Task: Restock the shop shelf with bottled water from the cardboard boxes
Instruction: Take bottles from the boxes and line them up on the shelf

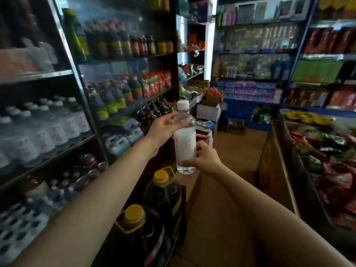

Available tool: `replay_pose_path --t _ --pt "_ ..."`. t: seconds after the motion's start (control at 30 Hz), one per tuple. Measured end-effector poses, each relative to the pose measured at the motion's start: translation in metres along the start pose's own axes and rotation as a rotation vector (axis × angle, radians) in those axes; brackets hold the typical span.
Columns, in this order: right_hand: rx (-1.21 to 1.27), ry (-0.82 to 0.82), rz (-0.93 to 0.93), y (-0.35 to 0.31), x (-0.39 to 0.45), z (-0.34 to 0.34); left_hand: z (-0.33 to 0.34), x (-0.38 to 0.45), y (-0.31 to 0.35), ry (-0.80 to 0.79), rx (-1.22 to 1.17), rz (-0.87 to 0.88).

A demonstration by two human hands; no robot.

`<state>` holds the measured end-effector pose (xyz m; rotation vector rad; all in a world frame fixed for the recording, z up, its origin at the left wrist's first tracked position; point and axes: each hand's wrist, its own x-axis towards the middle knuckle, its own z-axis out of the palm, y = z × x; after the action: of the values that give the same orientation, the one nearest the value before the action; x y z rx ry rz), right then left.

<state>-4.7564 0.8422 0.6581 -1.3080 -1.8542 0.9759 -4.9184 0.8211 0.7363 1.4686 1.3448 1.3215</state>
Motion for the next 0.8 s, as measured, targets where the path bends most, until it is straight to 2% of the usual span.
replay_pose_path --t 0.13,0.37,0.53,0.7,0.8 --pt "-0.038 -0.076 -0.06 -0.039 0.016 0.059 -0.074 -0.017 -0.007 0.04 0.11 -0.028" --pt "-0.037 -0.157 -0.153 -0.11 0.046 0.201 -0.215 -0.04 -0.034 0.283 0.199 -0.083" --pt "-0.014 -0.218 -0.209 -0.162 0.067 0.297 -0.312 -0.054 -0.054 0.375 0.253 -0.121" --pt "-0.02 -0.237 -0.216 -0.211 0.077 0.387 -0.392 -0.06 -0.08 0.685 0.427 -0.189" --pt "0.003 -0.303 -0.229 -0.232 0.079 0.432 -0.43 -0.067 -0.084 0.775 0.489 -0.257"
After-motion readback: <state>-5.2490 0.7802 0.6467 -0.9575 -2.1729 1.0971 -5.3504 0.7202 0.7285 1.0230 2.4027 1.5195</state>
